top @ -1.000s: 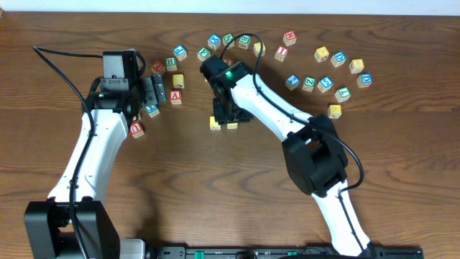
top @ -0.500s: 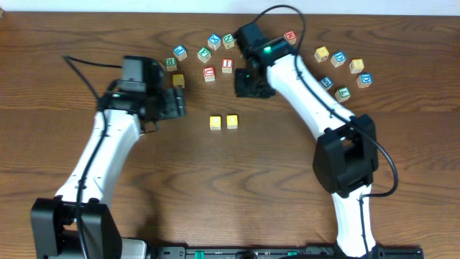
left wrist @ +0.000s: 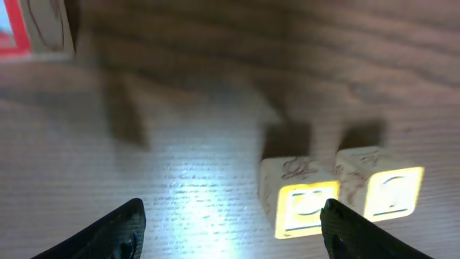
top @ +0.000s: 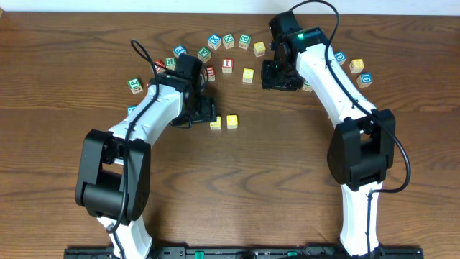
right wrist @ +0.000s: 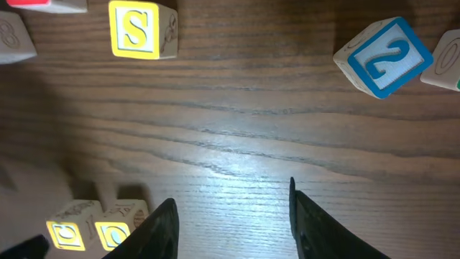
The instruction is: Spell out CORL
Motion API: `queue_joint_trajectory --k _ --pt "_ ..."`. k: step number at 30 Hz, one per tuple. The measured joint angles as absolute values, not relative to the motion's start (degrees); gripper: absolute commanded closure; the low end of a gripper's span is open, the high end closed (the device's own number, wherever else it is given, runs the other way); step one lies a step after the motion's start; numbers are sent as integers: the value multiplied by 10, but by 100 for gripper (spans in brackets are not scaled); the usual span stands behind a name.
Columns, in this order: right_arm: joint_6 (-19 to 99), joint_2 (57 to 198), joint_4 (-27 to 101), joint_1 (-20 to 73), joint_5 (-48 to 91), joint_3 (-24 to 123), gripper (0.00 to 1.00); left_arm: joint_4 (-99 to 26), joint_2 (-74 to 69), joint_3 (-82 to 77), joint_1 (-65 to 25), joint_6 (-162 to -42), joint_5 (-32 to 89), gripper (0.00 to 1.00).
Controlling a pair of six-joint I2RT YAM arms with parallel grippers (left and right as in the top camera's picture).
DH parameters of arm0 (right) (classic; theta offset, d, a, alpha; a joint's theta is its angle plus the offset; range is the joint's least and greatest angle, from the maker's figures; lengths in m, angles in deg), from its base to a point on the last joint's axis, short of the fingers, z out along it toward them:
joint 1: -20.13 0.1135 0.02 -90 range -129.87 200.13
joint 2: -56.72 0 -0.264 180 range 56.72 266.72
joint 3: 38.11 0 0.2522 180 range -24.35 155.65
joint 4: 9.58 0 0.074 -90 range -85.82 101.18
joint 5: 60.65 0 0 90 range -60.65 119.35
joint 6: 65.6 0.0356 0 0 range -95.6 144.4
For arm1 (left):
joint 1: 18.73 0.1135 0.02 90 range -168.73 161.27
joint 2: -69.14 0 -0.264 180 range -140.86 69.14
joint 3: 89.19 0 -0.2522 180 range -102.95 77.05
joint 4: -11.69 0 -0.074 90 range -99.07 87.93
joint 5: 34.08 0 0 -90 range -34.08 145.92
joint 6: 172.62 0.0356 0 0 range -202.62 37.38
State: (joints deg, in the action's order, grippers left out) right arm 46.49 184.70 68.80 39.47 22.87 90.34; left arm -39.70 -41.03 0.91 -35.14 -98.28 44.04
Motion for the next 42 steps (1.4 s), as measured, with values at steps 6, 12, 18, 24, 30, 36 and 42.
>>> queue_joint_trajectory --k 6,12,18,24,30,36,42 --pt "459 1847 686 395 229 903 52 -393 -410 1 -370 -983 447 24" --pt "458 1847 687 395 229 903 51 -395 -410 1 -395 -983 458 23" --pt "457 1847 687 395 229 903 49 -400 -411 1 -401 -983 477 25" --pt "455 1847 688 395 229 903 48 -391 -418 1 -401 -982 491 28" --pt "453 1847 688 395 229 903 47 -390 -419 1 -403 -983 495 33" --pt "451 1847 689 395 229 903 46 -375 -443 1 -414 -983 499 35" --pt "448 1847 690 395 229 903 44 -372 -457 2 -419 -983 499 37"
